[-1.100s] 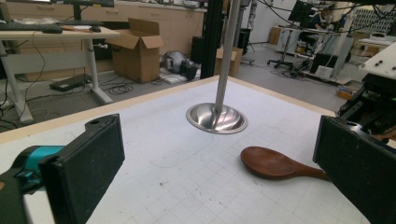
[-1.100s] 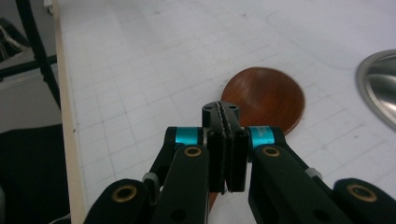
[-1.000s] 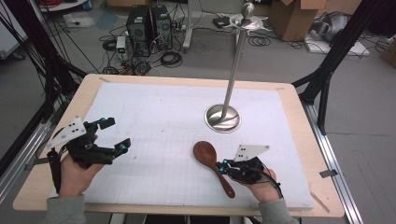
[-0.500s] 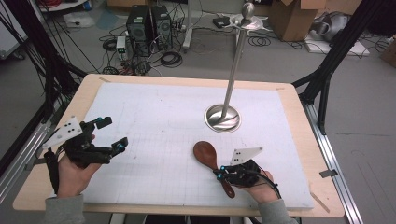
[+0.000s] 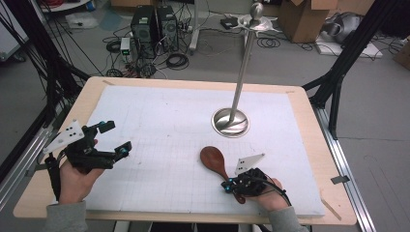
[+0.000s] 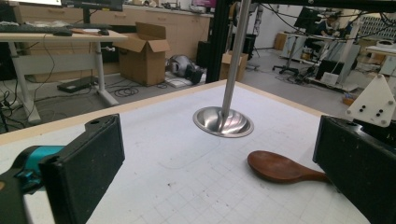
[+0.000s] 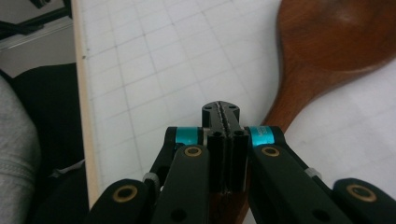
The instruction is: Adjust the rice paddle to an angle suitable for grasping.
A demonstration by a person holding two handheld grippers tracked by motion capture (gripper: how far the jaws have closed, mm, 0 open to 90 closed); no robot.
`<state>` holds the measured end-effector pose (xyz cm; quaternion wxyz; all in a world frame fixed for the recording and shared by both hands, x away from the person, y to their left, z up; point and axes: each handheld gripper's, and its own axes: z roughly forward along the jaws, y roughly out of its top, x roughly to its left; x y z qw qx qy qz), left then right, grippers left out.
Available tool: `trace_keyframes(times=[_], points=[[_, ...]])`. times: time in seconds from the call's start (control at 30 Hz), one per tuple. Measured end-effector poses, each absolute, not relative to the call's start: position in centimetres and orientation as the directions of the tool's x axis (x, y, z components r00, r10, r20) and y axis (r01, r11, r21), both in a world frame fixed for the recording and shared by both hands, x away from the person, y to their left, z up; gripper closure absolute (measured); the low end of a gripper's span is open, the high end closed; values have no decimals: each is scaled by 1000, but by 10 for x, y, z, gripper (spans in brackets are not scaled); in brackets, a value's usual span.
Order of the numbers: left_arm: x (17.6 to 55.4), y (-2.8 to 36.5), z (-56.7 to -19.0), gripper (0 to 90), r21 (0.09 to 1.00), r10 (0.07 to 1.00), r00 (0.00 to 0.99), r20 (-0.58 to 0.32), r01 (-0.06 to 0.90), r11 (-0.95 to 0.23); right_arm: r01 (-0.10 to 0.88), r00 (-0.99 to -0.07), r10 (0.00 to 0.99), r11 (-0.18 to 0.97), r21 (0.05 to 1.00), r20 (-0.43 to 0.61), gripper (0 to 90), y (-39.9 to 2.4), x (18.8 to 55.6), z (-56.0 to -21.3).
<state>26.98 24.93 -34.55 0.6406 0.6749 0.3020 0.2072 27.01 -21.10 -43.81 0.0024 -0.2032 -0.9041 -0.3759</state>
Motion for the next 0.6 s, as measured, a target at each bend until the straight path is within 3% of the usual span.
trace_keyframes(times=[0.6], points=[[264, 254, -349, 25, 988, 688, 719, -102, 151, -12, 478, -812, 573, 542, 691, 112, 900, -241, 291, -439]])
